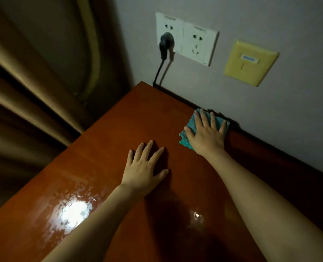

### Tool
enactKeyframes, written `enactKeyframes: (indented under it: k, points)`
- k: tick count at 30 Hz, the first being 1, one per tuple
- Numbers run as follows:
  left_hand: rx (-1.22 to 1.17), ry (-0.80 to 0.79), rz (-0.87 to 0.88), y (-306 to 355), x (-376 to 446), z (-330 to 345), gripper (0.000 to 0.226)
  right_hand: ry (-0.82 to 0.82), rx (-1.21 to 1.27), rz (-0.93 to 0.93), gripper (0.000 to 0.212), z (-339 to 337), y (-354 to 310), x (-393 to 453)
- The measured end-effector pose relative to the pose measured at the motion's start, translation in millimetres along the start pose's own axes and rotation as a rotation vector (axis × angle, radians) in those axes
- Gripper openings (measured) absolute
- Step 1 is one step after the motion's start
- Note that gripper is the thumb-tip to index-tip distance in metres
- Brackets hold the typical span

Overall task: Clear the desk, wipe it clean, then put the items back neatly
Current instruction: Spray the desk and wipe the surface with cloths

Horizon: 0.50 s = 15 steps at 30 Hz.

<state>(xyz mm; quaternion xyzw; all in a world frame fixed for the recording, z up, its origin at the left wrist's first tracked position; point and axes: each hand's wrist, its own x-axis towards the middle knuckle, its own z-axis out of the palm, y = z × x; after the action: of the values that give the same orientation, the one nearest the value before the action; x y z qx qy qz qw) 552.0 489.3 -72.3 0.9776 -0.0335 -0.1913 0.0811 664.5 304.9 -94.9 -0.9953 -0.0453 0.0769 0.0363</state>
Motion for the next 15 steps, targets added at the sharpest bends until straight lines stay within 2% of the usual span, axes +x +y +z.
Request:
enactKeyframes:
  k: [15]
  points:
    - [-0.107, 0.090, -0.164, -101, 35, -31, 0.070, 0.026, -0.016, -0.165, 0.067, -4, -113, 86]
